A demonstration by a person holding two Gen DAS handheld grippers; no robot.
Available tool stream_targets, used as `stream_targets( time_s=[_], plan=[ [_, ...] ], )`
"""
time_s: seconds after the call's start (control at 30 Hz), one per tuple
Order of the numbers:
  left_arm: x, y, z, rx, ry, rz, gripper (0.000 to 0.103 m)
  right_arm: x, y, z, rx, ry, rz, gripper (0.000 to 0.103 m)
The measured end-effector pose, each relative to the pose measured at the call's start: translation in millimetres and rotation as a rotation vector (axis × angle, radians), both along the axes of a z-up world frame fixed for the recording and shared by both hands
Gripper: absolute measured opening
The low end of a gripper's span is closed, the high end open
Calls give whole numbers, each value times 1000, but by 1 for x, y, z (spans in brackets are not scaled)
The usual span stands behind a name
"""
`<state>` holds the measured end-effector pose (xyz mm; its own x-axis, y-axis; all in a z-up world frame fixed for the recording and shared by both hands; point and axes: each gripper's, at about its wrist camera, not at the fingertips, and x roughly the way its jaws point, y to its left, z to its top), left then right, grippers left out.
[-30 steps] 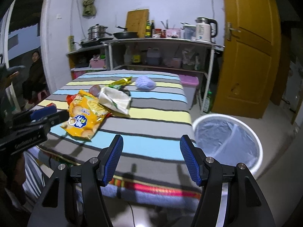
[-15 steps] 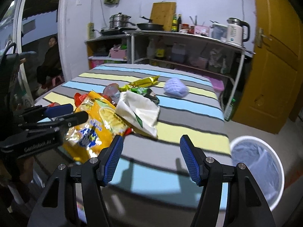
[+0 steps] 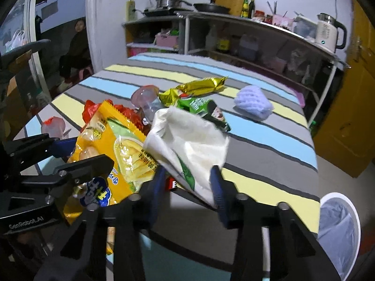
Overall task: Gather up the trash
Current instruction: 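Grasp the yellow snack bag with the left gripper while the right gripper grasps the white tissue, then carry both items over the white bin and open both grippers to drop them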
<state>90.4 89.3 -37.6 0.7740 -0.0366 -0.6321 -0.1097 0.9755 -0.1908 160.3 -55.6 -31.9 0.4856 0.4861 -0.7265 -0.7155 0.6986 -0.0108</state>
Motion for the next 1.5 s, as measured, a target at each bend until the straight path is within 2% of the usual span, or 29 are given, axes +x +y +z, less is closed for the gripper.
stream_targets(
  time_s=[0.03, 0.1, 0.37, 0.5, 1.07, 1.27, 1.5],
  plan=[
    [0, 0, 0, -1, 1, 0, 33, 1, 1, -1, -3, 7, 1, 25],
    [0, 1, -1, -4, 2, 1, 21, 2, 2, -2, -5, 15, -2, 20],
    [-7, 2, 7, -33, -21, 4, 5, -9, -11, 12, 44, 9, -24, 12],
    [-16, 0, 19, -41, -49, 1, 3, -18, -19, 20, 69, 2, -33, 11],
    [-46, -32, 80, 22, -158, -28, 1, -52, -79, 60, 164, -54, -113, 11],
    [-30, -54, 92, 17, -167, -74, 1, -53, -109, 63, 175, -65, -180, 11],
    [9, -102, 97, 12, -160, -179, 1, -40, -163, 56, 173, -48, -304, 11]
  ],
)
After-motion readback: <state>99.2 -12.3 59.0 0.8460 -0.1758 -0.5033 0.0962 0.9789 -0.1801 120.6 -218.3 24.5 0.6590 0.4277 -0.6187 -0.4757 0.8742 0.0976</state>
